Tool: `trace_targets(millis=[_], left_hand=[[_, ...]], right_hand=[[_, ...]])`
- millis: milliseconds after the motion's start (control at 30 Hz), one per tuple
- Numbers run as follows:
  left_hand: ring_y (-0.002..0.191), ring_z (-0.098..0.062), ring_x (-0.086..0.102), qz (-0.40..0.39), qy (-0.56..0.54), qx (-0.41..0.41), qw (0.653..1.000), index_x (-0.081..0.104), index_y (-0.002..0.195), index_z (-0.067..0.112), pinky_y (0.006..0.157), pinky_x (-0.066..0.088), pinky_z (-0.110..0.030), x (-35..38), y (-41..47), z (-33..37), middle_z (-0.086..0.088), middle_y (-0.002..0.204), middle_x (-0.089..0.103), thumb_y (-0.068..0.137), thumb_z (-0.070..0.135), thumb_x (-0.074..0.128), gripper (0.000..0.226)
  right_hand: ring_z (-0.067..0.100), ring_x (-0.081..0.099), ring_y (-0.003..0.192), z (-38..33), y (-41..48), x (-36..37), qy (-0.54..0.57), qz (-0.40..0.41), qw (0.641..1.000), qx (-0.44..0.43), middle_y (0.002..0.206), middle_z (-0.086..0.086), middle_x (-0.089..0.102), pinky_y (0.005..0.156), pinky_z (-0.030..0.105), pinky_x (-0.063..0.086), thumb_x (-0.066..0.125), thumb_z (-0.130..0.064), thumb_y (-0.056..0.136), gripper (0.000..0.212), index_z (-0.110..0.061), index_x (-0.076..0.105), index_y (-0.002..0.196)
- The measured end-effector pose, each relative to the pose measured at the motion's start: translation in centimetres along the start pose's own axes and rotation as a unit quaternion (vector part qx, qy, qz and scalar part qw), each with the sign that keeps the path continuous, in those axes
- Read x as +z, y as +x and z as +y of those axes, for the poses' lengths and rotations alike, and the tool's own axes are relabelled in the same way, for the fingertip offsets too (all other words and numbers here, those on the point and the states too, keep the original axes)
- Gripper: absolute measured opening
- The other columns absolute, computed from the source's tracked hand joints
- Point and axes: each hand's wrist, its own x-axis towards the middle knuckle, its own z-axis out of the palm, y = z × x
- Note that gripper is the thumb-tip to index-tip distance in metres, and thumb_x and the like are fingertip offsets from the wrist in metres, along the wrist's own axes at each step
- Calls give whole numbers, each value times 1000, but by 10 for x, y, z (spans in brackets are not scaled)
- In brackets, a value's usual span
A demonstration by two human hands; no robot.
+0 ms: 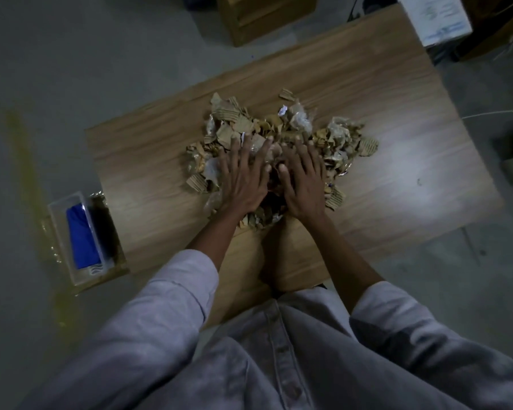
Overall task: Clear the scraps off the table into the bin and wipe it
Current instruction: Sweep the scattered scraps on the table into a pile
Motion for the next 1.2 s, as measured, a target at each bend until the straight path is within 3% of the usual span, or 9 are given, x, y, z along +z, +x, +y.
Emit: trace_targets(millis=[133,267,333,433,533,700,800,1067,1200], left_hand=[[156,-34,-3,35,-25,-2,999,15,160,38,122,1,-61,-11,-19,10,-10,170,5,107,50,31,57],[152,-33,17,96,-63,37,993,33,157,28,121,8,-50,-16,-59,28,-13,166,21,105,40,44,55],[153,-34,17,80,-49,77,993,32,158,26,121,2,-47,-10,-85,41,-14,166,19,104,41,44,57],[156,-36,4,36,-19,77,996,23,160,30,122,5,-55,10,-111,54,-14,169,7,103,48,38,61],[156,-37,-1,-3,3,82,997,20,161,30,122,7,-59,23,-122,58,-16,169,2,103,49,35,63],[156,-34,-3,-35,22,116,992,22,161,27,123,5,-59,17,-125,61,-15,169,5,104,45,30,60],[157,-32,0,-10,20,128,992,24,160,27,125,1,-54,1,-115,71,-14,169,8,104,46,25,59],[156,-35,4,6,-9,140,990,33,156,30,124,-4,-51,1,-66,123,-14,169,11,103,47,25,56],[156,-36,2,8,-6,131,991,26,158,35,123,4,-58,12,-30,154,-14,169,9,105,45,30,55]], right_hand=[[21,27,152,15,-26,-20,79,67,994,26,160,4,39,120,49,28,47,-25,108,40,-16,52,146],[18,28,151,29,-62,-33,113,90,983,111,160,1,38,121,47,28,41,-32,109,43,-17,47,149],[23,26,151,37,-78,-33,84,86,978,169,162,5,35,122,48,26,41,-39,107,48,-17,45,150],[32,20,151,41,-96,-29,59,43,955,287,164,12,26,122,50,20,43,-48,104,56,-18,41,152],[35,24,147,32,-98,-28,80,25,937,339,158,20,34,119,45,17,47,-43,104,51,-14,49,146],[29,46,135,8,-87,-41,184,5,944,275,146,12,54,115,42,36,38,-62,102,65,-15,50,145],[31,42,137,6,-87,-54,191,46,944,267,147,16,51,112,39,31,42,-42,107,52,-10,46,148],[31,43,138,63,-69,-89,183,85,941,270,147,15,52,115,43,34,41,-46,105,53,-13,52,144],[27,43,136,91,-46,-101,164,70,958,225,145,10,55,110,33,31,38,-46,107,50,-15,54,143]])
